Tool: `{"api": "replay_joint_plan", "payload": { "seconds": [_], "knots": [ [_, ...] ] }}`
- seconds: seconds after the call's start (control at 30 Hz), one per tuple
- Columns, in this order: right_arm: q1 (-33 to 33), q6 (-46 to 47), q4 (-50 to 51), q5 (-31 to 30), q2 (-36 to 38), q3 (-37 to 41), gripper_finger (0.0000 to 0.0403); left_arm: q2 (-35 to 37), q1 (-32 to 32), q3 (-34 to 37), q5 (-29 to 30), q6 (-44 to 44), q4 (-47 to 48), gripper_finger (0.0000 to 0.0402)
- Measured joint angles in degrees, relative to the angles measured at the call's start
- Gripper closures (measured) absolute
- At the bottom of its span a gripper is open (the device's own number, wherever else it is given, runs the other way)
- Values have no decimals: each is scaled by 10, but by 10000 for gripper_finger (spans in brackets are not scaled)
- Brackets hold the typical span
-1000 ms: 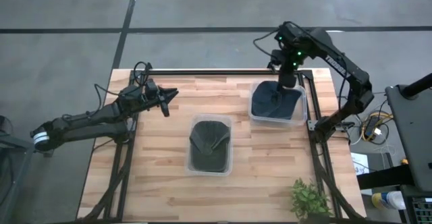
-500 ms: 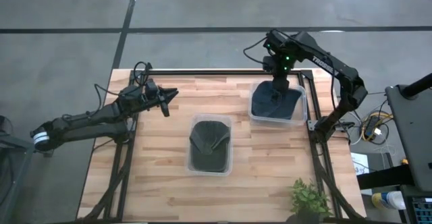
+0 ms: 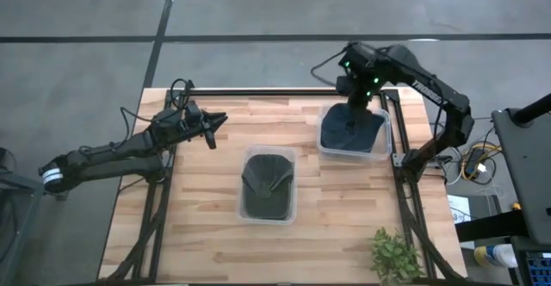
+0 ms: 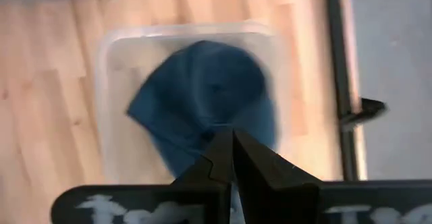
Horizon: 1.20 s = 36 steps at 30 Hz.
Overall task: Pick & Place hat
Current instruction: Put the blue cap into the top transparent bin
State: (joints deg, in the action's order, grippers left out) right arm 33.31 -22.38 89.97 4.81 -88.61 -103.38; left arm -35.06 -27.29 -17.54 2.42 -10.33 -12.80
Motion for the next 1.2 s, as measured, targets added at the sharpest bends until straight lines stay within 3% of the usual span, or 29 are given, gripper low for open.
{"api": "replay_joint_plan", "payload": {
  "seconds": [0.17,0.57,0.8,1.2],
  "knots": [
    [-31,17,-5,-72,-8,39,394,0,0,0,0,0,0,337],
    [-26,10,-92,-124,-11,139,394,0,0,0,0,0,0,337],
    [-13,-10,-153,-120,-12,203,394,0,0,0,0,-15,0,337],
    [-2,-23,-212,-56,-12,290,394,0,0,0,0,-19,0,337]
  ]
}}
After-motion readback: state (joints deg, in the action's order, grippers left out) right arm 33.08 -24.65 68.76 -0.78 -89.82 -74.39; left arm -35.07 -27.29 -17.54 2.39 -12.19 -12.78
